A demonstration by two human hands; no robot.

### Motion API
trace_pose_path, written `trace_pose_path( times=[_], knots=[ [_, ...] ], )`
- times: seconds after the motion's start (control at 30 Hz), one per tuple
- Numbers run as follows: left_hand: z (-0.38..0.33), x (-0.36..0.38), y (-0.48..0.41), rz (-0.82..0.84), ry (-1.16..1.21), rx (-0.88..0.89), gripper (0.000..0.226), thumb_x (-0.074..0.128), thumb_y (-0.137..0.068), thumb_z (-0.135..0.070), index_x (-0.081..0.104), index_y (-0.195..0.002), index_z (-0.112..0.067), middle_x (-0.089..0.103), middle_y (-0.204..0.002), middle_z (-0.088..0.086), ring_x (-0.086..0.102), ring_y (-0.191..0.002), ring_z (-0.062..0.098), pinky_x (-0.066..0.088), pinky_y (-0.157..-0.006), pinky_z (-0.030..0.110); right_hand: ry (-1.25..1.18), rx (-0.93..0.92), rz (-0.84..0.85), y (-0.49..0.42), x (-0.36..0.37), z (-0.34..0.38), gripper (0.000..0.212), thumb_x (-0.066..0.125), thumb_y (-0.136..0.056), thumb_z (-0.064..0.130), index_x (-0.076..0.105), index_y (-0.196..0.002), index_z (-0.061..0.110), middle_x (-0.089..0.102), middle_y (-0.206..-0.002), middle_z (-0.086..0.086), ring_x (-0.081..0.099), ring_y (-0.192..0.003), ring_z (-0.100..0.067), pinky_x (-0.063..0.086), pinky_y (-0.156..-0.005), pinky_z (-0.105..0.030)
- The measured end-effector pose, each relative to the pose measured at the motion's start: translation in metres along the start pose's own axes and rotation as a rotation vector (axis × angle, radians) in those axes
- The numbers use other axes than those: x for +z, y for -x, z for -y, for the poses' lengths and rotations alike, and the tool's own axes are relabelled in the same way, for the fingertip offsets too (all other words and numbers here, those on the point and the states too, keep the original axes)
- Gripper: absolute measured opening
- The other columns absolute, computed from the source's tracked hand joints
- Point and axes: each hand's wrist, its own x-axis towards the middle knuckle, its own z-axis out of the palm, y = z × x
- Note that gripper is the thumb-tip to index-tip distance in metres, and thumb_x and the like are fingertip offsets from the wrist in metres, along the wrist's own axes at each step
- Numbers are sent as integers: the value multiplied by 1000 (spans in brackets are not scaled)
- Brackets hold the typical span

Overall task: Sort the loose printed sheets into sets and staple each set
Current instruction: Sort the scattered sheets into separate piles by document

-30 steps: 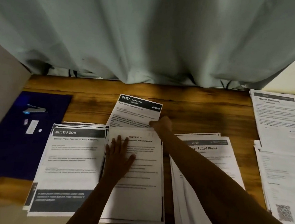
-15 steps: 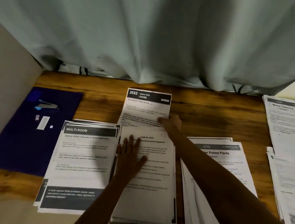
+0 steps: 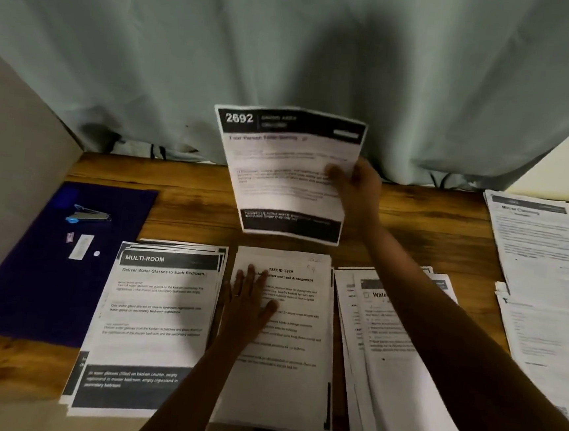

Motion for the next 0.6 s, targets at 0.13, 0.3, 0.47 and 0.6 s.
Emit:
trace_pose_path(
  times=[0.13,0.3,0.47,0.6],
  knots=[
    [3,-7,9,-154,200,-32,75,11,-89,-64,17,-150,-21,3,-157,1,0,-145,20,4,-119,45,47,35,-129,-5,-39,20,25,67,-87,18,61,-106,2,67,-98,0,65,-76,0,52,-64,-13],
    [13,-26,23,-362,618,-139,47,31,-94,-39,44,-134,-17,53,-129,2,52,-112,7,49,-93,30,66,373,27,40,-63,-11,23,66,-86,17,63,-109,11,70,-103,-5,69,-87,-16,57,-74,-31],
    [14,-41,31,-417,788,-285,38,32,-103,-36,50,-131,-15,60,-120,3,57,-102,12,47,-91,33,238,565,28,115,-36,-52,23,63,-88,20,59,-108,9,66,-103,-3,64,-82,-16,54,-73,-30],
    [11,-45,38,-421,819,-355,38,35,-103,-29,45,-137,-15,54,-123,-2,51,-110,14,39,-91,28,319,599,32,158,-10,-72,27,57,-91,15,50,-117,11,58,-105,-1,52,-76,-7,43,-59,-15]
  ],
)
